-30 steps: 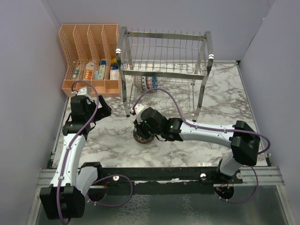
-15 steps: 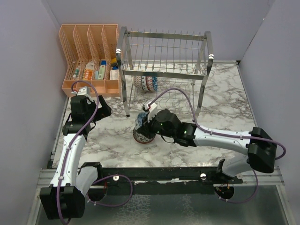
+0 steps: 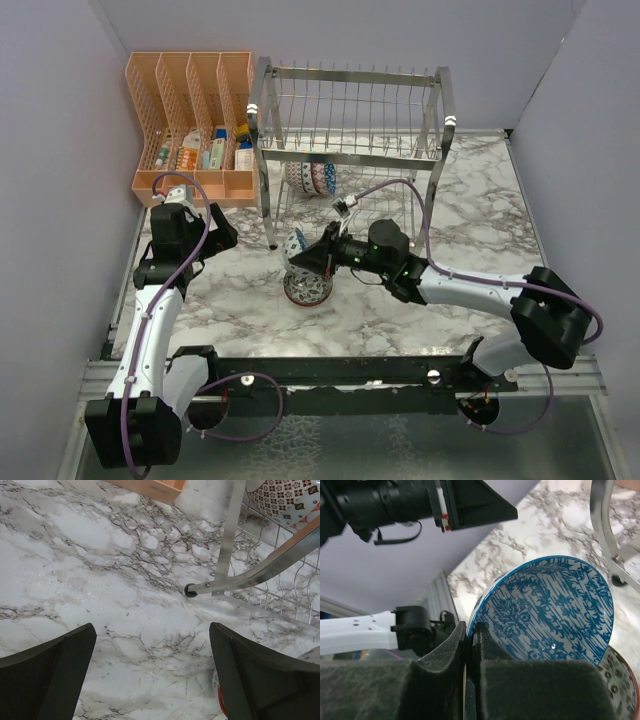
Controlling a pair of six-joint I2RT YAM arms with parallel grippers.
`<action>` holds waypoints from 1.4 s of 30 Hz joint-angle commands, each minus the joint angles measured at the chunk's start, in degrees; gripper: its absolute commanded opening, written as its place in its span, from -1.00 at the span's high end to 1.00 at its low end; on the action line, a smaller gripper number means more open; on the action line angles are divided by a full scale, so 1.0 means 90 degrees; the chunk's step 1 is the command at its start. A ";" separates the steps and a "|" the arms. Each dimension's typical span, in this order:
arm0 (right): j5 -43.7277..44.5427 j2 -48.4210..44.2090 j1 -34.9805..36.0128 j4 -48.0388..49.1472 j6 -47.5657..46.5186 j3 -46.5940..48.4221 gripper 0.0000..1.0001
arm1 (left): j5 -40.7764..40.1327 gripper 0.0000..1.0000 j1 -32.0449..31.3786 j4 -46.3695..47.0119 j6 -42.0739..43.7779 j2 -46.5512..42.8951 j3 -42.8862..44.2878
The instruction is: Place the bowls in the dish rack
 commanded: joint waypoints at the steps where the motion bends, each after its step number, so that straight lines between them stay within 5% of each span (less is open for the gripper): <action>1: -0.1051 0.0392 -0.0385 0.1944 0.1108 0.0053 0.98 | 0.0133 -0.99 0.0042 0.0131 0.0009 -0.0107 0.0018; 30: 0.0994 0.2221 -0.1021 0.3530 0.1954 0.1182 0.98 | 0.0179 -0.99 0.0036 0.0121 0.0011 -0.0161 0.0019; 42: 0.0778 0.3139 -0.1489 0.3686 0.2581 0.1683 0.98 | 0.0172 -0.99 0.0034 0.0121 0.0010 -0.0125 0.0026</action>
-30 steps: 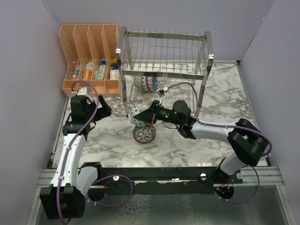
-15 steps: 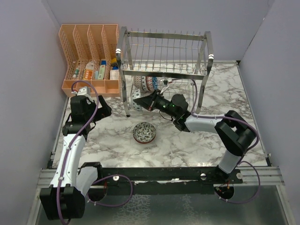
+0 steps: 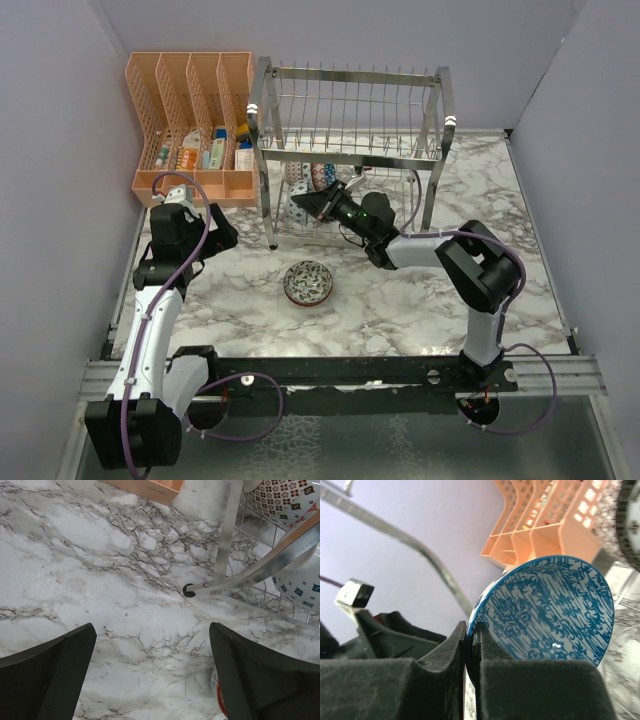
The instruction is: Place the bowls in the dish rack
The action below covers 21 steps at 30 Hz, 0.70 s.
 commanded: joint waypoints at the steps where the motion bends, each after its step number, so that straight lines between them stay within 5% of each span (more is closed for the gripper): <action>1: 0.0068 0.0229 -0.0125 0.0603 0.0280 0.0359 0.98 | 0.0131 -0.99 0.0034 0.0125 0.0011 -0.0063 0.0026; 21: -0.0634 0.1558 -0.0138 0.1056 0.1356 0.1213 0.98 | 0.0092 -0.99 0.0037 0.0113 0.0004 -0.0021 0.0036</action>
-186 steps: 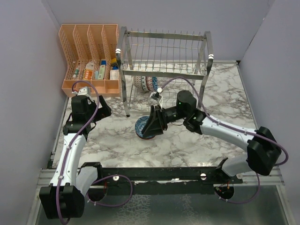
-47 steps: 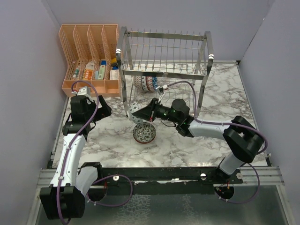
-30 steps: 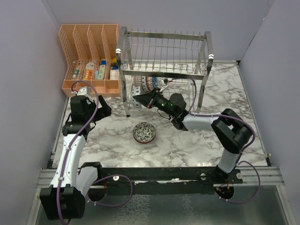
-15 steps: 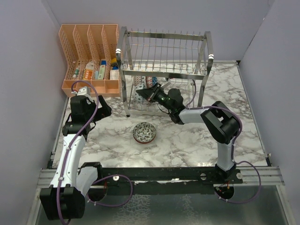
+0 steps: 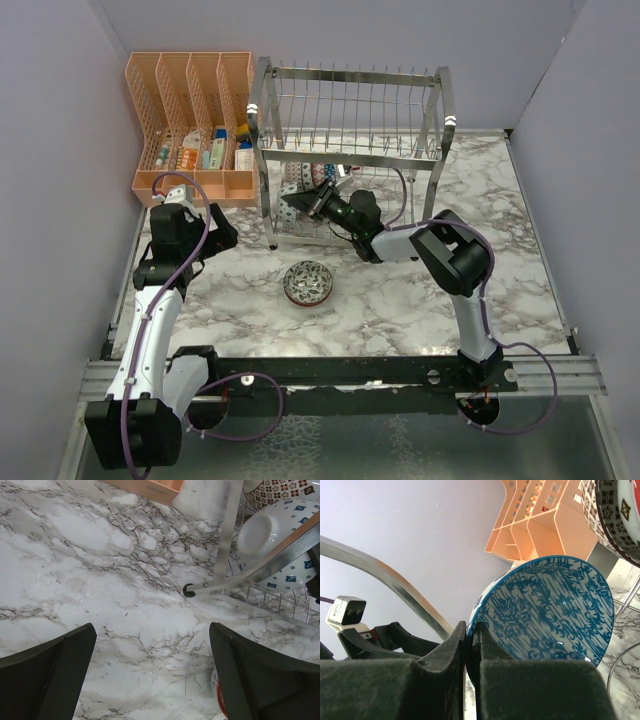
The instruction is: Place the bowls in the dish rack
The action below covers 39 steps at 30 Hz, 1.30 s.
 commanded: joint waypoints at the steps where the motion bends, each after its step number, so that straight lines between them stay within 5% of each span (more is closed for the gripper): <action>1: -0.0300 0.0281 0.0011 0.0665 0.0345 0.0348 0.98 | 0.0082 -0.99 0.0037 0.0110 0.0009 -0.0022 0.0036; 11: -0.0081 0.0356 -0.0017 0.0309 0.0246 0.0273 0.97 | 0.0101 -0.99 0.0034 0.0107 0.0013 0.0012 0.0036; 16: -0.0141 0.0464 -0.0037 0.0112 0.0187 0.0351 0.85 | 0.0100 -0.99 0.0036 0.0109 0.0013 0.0027 0.0036; 25: -0.0323 0.0436 -0.0047 0.0082 0.0023 0.0434 0.33 | 0.0092 -0.99 0.0037 0.0106 0.0021 0.0056 0.0046; 39: -0.0894 0.0015 -0.0049 -0.0141 -0.0254 0.0498 0.23 | 0.0060 -0.99 0.0039 0.0097 0.0021 0.0012 0.0036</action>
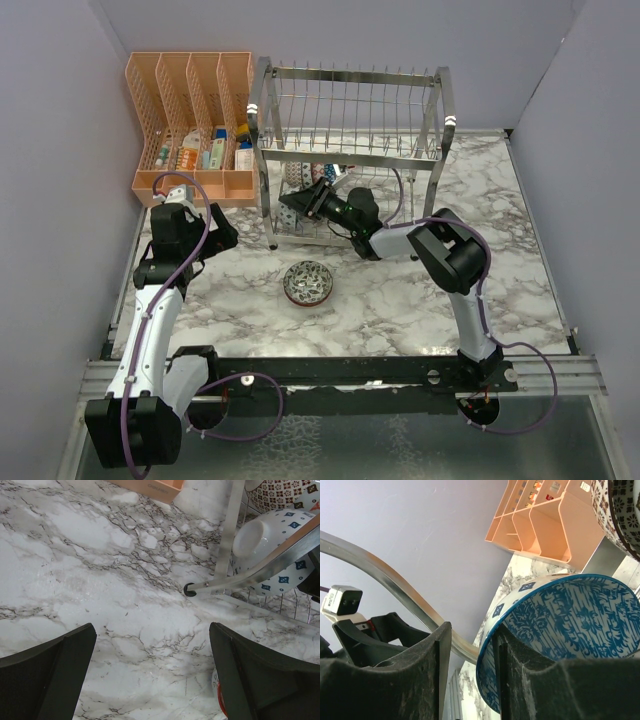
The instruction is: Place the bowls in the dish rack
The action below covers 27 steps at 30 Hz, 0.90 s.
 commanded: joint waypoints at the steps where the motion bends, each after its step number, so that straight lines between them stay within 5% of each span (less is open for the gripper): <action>1: -0.0348 -0.0350 -0.0005 -0.0088 -0.0201 0.0136 0.22 | 0.0065 -0.99 0.0041 0.0097 0.0018 -0.0042 0.0036; 27: -0.0123 -0.0277 -0.0239 -0.1501 -0.0821 0.0195 0.02 | 0.0075 -0.99 0.0047 0.0078 0.0021 -0.0094 0.0037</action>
